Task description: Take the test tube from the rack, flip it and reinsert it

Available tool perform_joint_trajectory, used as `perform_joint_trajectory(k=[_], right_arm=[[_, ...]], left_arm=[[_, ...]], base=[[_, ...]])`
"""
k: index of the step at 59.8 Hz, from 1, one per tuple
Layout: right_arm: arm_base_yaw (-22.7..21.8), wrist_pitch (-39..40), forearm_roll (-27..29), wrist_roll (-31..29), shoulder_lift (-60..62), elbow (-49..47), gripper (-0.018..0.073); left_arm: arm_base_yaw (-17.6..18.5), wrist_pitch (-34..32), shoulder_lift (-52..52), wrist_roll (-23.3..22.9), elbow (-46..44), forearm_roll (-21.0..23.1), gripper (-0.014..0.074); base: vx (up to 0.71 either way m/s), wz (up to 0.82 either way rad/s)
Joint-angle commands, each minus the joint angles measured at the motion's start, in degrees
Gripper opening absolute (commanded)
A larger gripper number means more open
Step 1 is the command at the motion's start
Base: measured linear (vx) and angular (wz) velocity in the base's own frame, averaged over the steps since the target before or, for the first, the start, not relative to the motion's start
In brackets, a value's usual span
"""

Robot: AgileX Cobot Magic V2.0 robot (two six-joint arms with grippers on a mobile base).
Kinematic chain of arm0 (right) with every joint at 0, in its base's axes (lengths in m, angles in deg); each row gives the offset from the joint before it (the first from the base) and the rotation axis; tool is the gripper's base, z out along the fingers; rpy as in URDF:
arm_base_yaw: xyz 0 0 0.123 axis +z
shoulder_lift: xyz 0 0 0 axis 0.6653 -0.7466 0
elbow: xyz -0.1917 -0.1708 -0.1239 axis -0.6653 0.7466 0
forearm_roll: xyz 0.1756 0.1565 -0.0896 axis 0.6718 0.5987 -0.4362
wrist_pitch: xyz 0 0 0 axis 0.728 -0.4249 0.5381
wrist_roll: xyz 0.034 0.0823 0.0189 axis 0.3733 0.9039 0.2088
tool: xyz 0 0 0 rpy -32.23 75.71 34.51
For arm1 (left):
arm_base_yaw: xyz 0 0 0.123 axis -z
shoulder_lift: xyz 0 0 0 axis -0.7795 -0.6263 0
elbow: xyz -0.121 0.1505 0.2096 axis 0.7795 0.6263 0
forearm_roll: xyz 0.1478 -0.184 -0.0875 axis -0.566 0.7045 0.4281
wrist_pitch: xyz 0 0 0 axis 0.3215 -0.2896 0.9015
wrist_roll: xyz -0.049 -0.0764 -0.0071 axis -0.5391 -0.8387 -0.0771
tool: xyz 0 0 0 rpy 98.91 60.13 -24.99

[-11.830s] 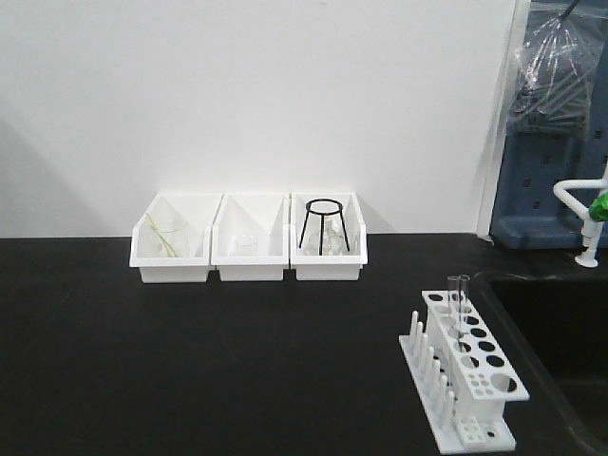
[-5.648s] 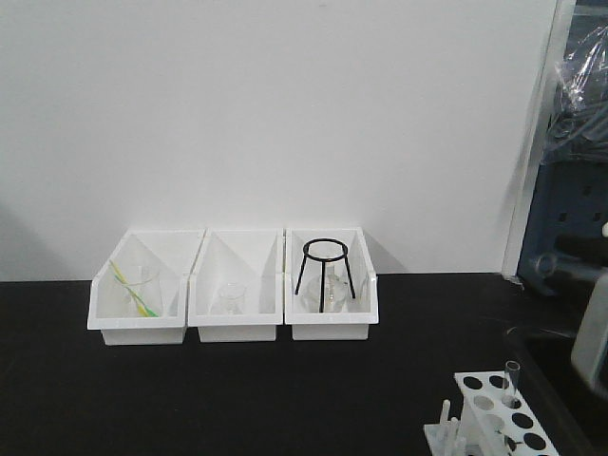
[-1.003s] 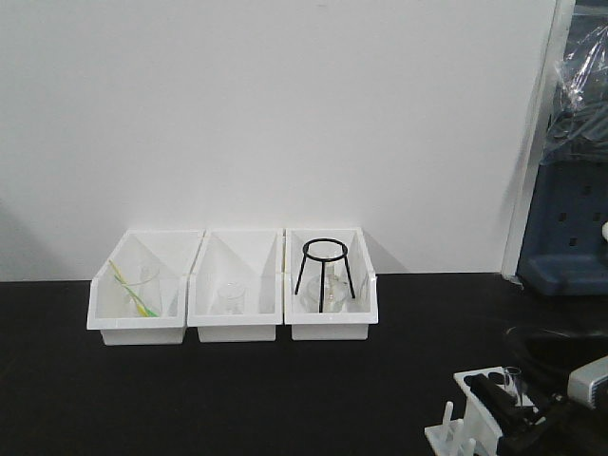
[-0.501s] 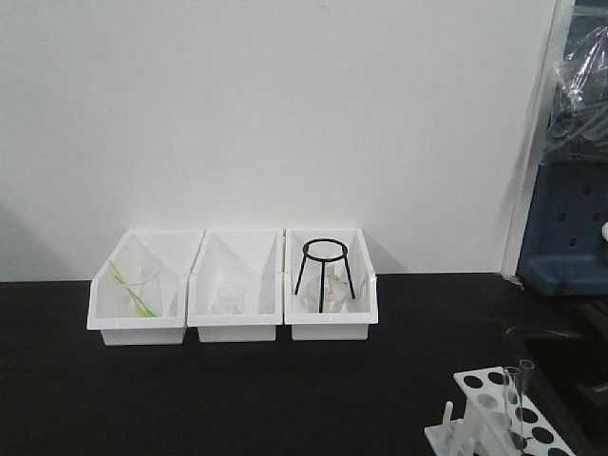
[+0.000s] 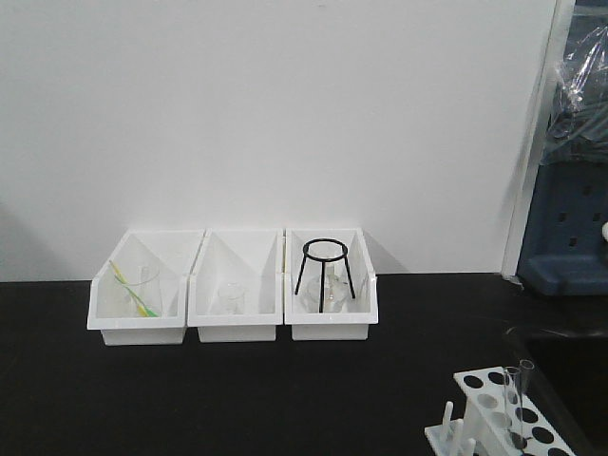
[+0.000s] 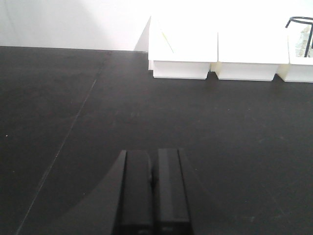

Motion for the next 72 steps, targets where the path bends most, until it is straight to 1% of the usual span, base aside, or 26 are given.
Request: perform_joint_trajectory(k=[1, 19, 22, 24, 28, 29, 31, 32, 33, 34, 35, 37, 40, 44, 47, 55, 60, 62, 63, 72], right_arm=[[-0.2, 1.8, 0.6, 0.0, 0.4, -1.6, -0.0012], [-0.2, 1.8, 0.6, 0.0, 0.6, -1.6, -0.0012], [-0.2, 1.7, 2.2, -0.1, 1.2, -1.6, -0.0012], [-0.2, 1.3, 5.6, -0.4, 2.1, -1.6, -0.0012], [-0.2, -0.5, 14.5, -3.3, 4.7, -1.3, -0.0012], [-0.2, -0.9, 18.2, -5.4, 5.6, -0.9, -0.0012], [-0.2, -1.6, 23.6, -9.2, 7.0, 0.0, -0.0012], [-0.2, -1.8, 26.4, -12.7, 7.8, 0.6, -0.0012], [-0.2, -2.0, 30.5, -15.2, 9.2, 1.6, -0.0012], [-0.2, -2.0, 33.2, -19.2, 10.1, 2.3, -0.0012], [-0.2, -2.0, 37.1, -21.8, 11.1, 3.2, -0.0012], [-0.2, -2.0, 43.2, -27.9, 13.8, 5.5, -0.0012], [-0.2, -2.0, 49.7, -34.3, 18.1, 9.2, -0.0012], [-0.2, -2.8, 54.1, -38.2, 24.8, 14.5, -0.0012], [-0.2, -4.6, 55.3, -38.6, 28.9, 17.6, -0.0012], [-0.2, -11.8, 56.2, -37.9, 40.7, 26.2, -0.0012], [-0.2, -13.6, 58.3, -37.9, 45.1, 30.0, -0.0012], [-0.2, -13.8, 58.3, -37.9, 45.0, 30.5, -0.0012], [-0.2, -15.2, 58.3, -38.0, 44.8, 30.4, -0.0012], [-0.2, -16.3, 58.0, -42.8, 44.4, 30.3, -0.0012]], left_arm=[[0.4, -4.6, 0.2, 0.0, 0.1, 0.2, -0.0006], [0.4, -4.6, 0.2, 0.0, 0.1, 0.2, -0.0006], [0.4, -4.6, 0.2, 0.0, 0.1, 0.2, -0.0006], [0.4, -4.6, 0.2, 0.0, 0.1, 0.2, -0.0006], [0.4, -4.6, 0.2, 0.0, 0.1, 0.2, -0.0006], [0.4, -4.6, 0.2, 0.0, 0.1, 0.2, -0.0006], [0.4, -4.6, 0.2, 0.0, 0.1, 0.2, -0.0006], [0.4, -4.6, 0.2, 0.0, 0.1, 0.2, -0.0006], [0.4, -4.6, 0.2, 0.0, 0.1, 0.2, -0.0006], [0.4, -4.6, 0.2, 0.0, 0.1, 0.2, -0.0006], [0.4, -4.6, 0.2, 0.0, 0.1, 0.2, -0.0006], [0.4, -4.6, 0.2, 0.0, 0.1, 0.2, -0.0006], [0.4, -4.6, 0.2, 0.0, 0.1, 0.2, -0.0006], [0.4, -4.6, 0.2, 0.0, 0.1, 0.2, -0.0006], [0.4, -4.6, 0.2, 0.0, 0.1, 0.2, -0.0006], [0.4, -4.6, 0.2, 0.0, 0.1, 0.2, -0.0006], [0.4, -4.6, 0.2, 0.0, 0.1, 0.2, -0.0006], [0.4, -4.6, 0.2, 0.0, 0.1, 0.2, -0.0006], [0.4, -4.6, 0.2, 0.0, 0.1, 0.2, -0.0006], [0.4, -4.6, 0.2, 0.0, 0.1, 0.2, -0.0006]], base=[[0.00, 0.00], [0.00, 0.00], [0.00, 0.00], [0.00, 0.00], [0.00, 0.00], [0.00, 0.00], [0.00, 0.00], [0.00, 0.00], [0.00, 0.00], [0.00, 0.00], [0.00, 0.00], [0.00, 0.00], [0.00, 0.00], [0.00, 0.00], [0.00, 0.00], [0.00, 0.00], [0.00, 0.00], [0.00, 0.00], [0.00, 0.00], [0.00, 0.00]])
